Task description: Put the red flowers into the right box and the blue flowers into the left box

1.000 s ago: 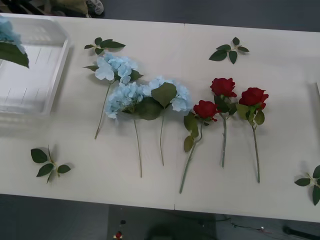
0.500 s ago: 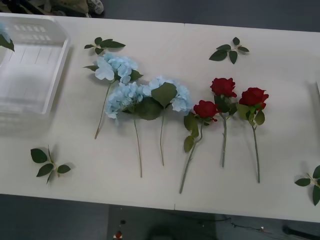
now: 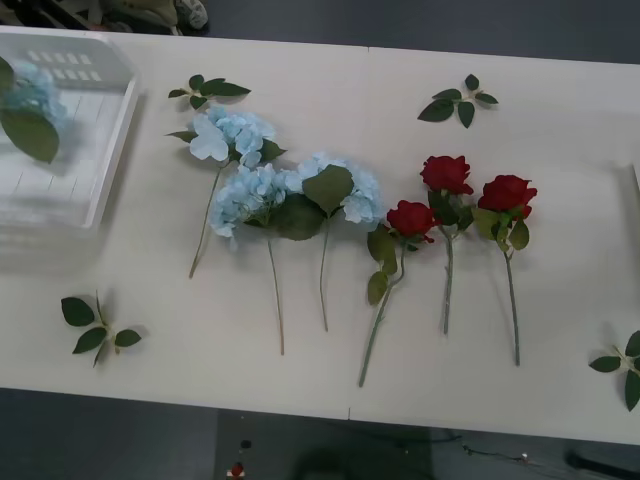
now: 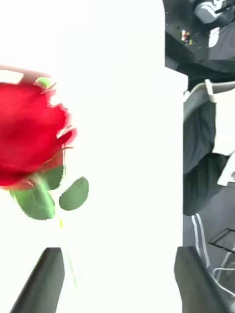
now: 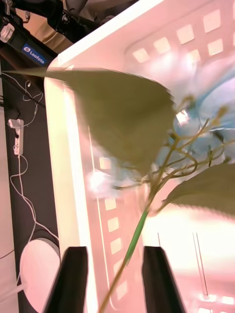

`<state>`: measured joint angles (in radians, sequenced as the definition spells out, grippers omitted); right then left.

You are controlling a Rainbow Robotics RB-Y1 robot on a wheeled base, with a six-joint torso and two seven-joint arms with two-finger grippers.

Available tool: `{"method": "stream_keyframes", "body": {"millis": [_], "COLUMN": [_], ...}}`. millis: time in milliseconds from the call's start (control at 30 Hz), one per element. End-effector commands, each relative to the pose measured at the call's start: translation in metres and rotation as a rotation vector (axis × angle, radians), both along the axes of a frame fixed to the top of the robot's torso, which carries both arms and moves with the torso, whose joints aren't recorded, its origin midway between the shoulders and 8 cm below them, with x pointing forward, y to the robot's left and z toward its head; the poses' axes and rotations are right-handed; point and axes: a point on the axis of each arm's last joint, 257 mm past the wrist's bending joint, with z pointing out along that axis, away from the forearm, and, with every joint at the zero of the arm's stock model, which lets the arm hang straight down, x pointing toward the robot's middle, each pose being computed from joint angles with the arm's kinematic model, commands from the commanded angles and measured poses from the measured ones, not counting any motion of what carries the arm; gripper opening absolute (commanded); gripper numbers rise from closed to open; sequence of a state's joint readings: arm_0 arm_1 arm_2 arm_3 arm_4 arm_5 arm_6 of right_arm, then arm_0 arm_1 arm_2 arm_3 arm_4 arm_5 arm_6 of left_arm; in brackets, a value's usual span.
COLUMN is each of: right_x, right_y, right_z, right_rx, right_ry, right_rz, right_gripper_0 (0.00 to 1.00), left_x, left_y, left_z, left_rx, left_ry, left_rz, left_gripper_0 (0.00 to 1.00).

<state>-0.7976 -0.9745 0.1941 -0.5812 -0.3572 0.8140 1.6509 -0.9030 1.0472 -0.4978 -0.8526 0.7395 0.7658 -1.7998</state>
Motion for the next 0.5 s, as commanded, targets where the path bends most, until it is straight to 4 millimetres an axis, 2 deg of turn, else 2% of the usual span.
{"method": "stream_keyframes", "body": {"millis": [33, 67, 133, 300, 367, 400, 467, 500], "right_x": [-0.006, -0.006, -0.003, 0.001, 0.003, 0.003, 0.000, -0.002], "right_y": [-0.002, 0.002, 0.024, 0.092, 0.131, 0.141, 0.177, 0.186], "right_z": [0.006, 0.004, -0.006, -0.023, -0.022, -0.022, -0.019, -0.019], "right_rx": [0.084, 0.110, 0.208, 0.417, 0.492, 0.506, 0.566, 0.581], "right_ry": [-0.041, -0.043, -0.037, 0.020, 0.057, 0.066, 0.082, 0.085], "right_rz": [-0.032, -0.035, -0.036, 0.009, 0.067, 0.083, 0.141, 0.153], "right_gripper_0": [1.00, 1.00, 1.00, 1.00, 1.00, 1.00, 1.00, 1.00], "left_x": [0.006, 0.007, 0.008, -0.005, -0.015, -0.018, -0.031, -0.034], "left_y": [0.003, 0.001, -0.010, -0.047, -0.069, -0.075, -0.102, -0.112], "left_z": [0.041, 0.043, 0.050, 0.068, 0.078, 0.081, 0.087, 0.086], "left_rx": [-0.009, -0.018, -0.054, -0.122, -0.180, -0.199, -0.272, -0.291], "left_ry": [-0.077, -0.082, -0.095, -0.041, -0.006, 0.001, 0.039, 0.049], "left_rz": [-0.004, -0.009, -0.030, -0.096, -0.124, -0.132, -0.174, -0.193], "left_gripper_0": [0.97, 1.00, 1.00, 1.00, 1.00, 1.00, 1.00, 1.00]}}
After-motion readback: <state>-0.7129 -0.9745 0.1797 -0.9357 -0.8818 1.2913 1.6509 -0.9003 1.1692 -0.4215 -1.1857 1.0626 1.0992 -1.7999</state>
